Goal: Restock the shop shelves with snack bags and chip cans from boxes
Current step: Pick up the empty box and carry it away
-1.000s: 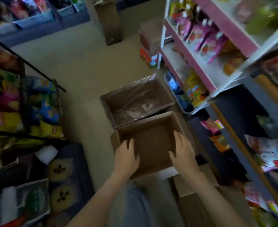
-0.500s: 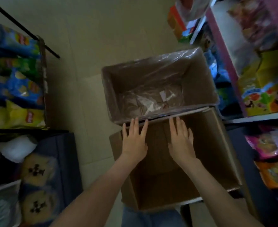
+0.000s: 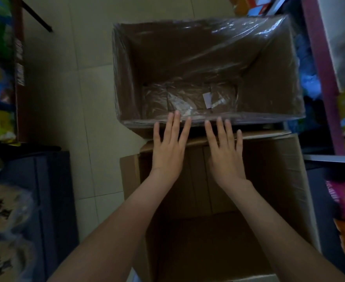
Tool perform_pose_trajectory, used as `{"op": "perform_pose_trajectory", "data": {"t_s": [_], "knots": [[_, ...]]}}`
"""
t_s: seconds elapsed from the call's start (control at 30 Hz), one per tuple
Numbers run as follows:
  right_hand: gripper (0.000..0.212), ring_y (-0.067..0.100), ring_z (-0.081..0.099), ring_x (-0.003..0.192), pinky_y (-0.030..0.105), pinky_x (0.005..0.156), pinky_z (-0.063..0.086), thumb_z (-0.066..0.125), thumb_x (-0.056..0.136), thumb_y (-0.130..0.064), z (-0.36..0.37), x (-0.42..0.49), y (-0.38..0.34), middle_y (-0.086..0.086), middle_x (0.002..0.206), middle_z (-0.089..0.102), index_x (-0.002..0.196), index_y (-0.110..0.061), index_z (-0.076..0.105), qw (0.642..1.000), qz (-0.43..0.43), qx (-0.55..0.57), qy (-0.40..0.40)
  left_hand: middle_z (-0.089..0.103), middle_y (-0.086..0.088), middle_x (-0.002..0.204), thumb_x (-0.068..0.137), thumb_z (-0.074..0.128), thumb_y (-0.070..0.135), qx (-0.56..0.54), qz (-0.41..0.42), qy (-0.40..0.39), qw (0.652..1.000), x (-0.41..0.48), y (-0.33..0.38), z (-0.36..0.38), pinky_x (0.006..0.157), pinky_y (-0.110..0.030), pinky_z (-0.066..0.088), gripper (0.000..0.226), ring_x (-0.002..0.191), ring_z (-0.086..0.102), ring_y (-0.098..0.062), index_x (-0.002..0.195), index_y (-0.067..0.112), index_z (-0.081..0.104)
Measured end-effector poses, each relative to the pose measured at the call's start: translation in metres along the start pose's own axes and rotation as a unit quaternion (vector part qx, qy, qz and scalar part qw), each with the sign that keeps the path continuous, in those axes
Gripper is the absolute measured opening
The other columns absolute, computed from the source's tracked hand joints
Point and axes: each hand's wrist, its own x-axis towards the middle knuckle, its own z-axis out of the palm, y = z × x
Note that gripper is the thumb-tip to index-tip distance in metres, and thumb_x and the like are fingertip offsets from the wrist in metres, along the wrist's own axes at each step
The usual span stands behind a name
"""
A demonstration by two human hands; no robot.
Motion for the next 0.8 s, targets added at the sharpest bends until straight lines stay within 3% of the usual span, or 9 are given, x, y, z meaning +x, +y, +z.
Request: {"op": "perform_pose_trajectory", "data": {"t_s": [0.1,0.2,0.27,0.37,0.43,0.5,0.6,0.8], "knots": [[0.115,0.02,-0.023,0.143,0.047,0.115,-0.019,0.069,0.078,-0.003,-0.003,0.01,0.002,0.005,0.155,-0.022,0.151,-0.025,-0.017,0.999,0.015,-0.02,0.034,-0.023,-0.017,0.156,0.088,0.064,0.039,-0.004,0.011,-0.003,1.0,0.005,-0.001,-0.001,0.108,-0.056,-0.027,0.116,0.145,-0.02,-0.031,0.144,0.011,-0.034],[0.106,0.021,-0.019,0.146,0.049,0.112,-0.022,0.061,0.086,-0.008,-0.013,0.024,0.003,0.006,0.161,-0.012,0.149,-0.023,-0.023,0.999,0.037,-0.037,-0.014,0.013,-0.016,0.161,0.09,0.062,0.038,0.017,0.009,-0.003,1.0,0.008,0.0,-0.003,0.111,-0.059,-0.014,0.108,0.15,0.006,-0.03,0.147,0.007,-0.025],[0.102,0.023,-0.005,0.149,0.051,0.113,-0.015,0.061,0.086,-0.01,-0.014,0.025,0.0,0.008,0.161,0.011,0.152,-0.02,-0.016,0.998,0.042,-0.037,-0.034,0.039,-0.013,0.147,0.09,0.062,0.029,0.029,0.014,0.0,0.999,0.006,0.0,-0.005,0.115,-0.059,-0.002,0.098,0.141,0.032,-0.028,0.152,0.003,-0.009],[0.095,0.024,0.01,0.149,0.048,0.114,-0.012,0.06,0.086,-0.009,-0.007,0.01,-0.004,0.008,0.154,0.03,0.154,-0.017,-0.006,0.999,0.036,-0.027,-0.014,0.049,-0.012,0.135,0.092,0.054,0.014,0.017,0.052,-0.016,0.998,-0.001,-0.001,-0.003,0.119,-0.053,0.011,0.076,0.13,0.045,-0.028,0.153,0.002,0.011],[0.089,0.025,0.018,0.147,0.047,0.116,-0.008,0.06,0.086,-0.008,0.001,0.0,-0.003,0.008,0.151,0.037,0.155,-0.015,0.005,0.999,0.035,-0.025,0.009,0.058,-0.012,0.129,0.086,0.064,0.017,0.015,0.056,0.003,0.998,-0.008,-0.001,0.0,0.116,-0.045,0.028,0.063,0.122,0.055,-0.027,0.143,0.004,0.042],[0.08,0.028,0.037,0.139,0.047,0.118,0.003,0.066,0.081,-0.005,0.011,-0.008,-0.002,0.011,0.141,0.051,0.15,-0.009,0.027,0.999,0.035,-0.016,0.034,0.068,-0.011,0.117,0.07,0.08,0.022,0.0,0.079,0.022,0.997,-0.019,0.002,0.009,0.104,-0.037,0.045,0.056,0.111,0.064,-0.024,0.121,0.007,0.065],[0.064,0.029,0.059,0.11,0.043,0.111,0.028,0.078,0.066,0.001,0.023,-0.02,-0.001,0.012,0.113,0.066,0.127,-0.004,0.057,0.998,0.023,-0.014,0.052,0.073,-0.012,0.104,0.055,0.09,0.018,-0.054,0.084,0.041,0.994,-0.033,0.008,0.016,0.09,-0.032,0.053,0.053,0.098,0.071,-0.021,0.104,0.006,0.073],[0.051,0.032,0.064,0.105,0.041,0.099,0.045,0.072,0.067,0.007,0.018,-0.011,0.005,0.019,0.111,0.068,0.117,0.001,0.064,0.999,-0.02,-0.025,0.027,0.075,-0.011,0.091,0.05,0.091,0.01,-0.109,0.063,0.03,0.992,-0.037,0.009,0.007,0.079,-0.03,0.057,0.05,0.083,0.073,-0.022,0.097,0.005,0.075]]}}
